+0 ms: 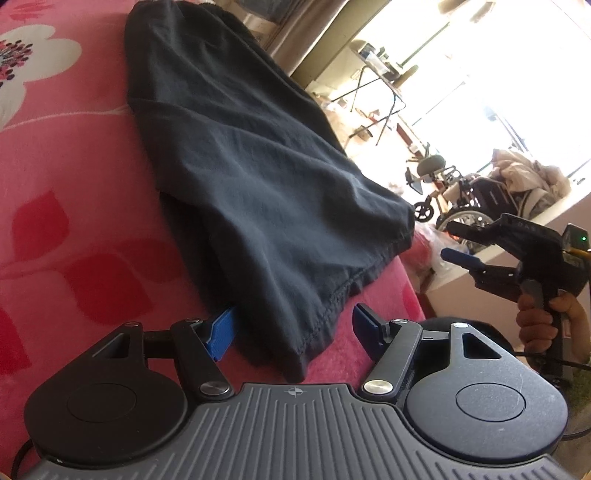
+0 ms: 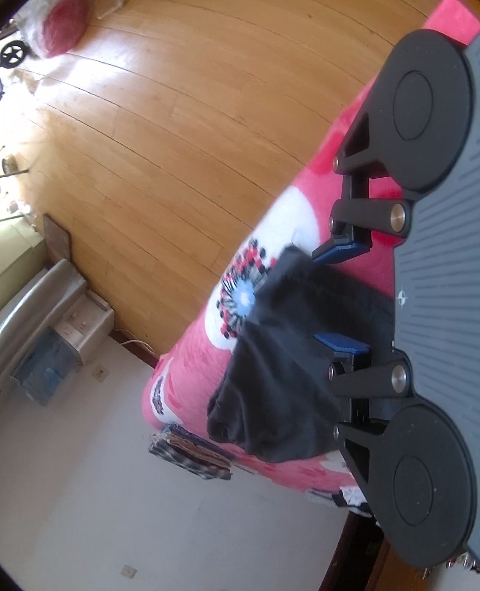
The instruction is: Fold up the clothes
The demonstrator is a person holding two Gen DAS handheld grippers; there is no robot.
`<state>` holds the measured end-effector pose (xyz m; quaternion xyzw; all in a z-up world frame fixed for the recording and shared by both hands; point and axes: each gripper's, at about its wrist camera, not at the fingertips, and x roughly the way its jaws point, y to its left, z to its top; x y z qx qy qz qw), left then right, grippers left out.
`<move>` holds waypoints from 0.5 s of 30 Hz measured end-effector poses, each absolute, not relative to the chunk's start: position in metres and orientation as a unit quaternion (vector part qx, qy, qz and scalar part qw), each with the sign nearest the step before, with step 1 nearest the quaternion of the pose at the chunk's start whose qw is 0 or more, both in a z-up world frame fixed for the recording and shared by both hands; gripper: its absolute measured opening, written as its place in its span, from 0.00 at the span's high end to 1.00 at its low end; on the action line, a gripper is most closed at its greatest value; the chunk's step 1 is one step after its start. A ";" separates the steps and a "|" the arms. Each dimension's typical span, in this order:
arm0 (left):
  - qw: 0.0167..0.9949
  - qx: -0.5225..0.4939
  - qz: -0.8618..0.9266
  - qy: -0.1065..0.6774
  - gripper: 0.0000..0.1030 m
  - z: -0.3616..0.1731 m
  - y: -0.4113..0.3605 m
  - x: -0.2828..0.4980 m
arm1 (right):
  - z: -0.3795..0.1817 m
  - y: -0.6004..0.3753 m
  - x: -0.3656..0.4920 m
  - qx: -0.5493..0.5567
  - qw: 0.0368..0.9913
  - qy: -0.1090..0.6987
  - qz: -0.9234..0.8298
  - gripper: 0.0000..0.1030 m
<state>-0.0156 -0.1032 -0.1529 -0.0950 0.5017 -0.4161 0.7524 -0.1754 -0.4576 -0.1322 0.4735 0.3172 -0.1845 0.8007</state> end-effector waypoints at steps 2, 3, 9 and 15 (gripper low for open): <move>0.754 -0.097 -0.418 0.497 0.35 -0.152 -0.104 -0.018 | -0.132 -0.461 -0.173 0.464 0.807 0.315 -0.183 0.55; 0.755 -0.099 -0.418 0.496 0.36 -0.152 -0.104 -0.019 | -0.132 -0.463 -0.169 0.457 0.812 0.316 -0.180 0.53; 0.755 -0.119 -0.410 0.498 0.40 -0.154 -0.108 -0.018 | -0.138 -0.465 -0.130 0.395 0.841 0.333 -0.158 0.34; 0.757 -0.110 -0.409 0.498 0.83 -0.155 -0.113 -0.019 | -0.155 -0.468 -0.107 0.372 0.841 0.365 -0.148 0.40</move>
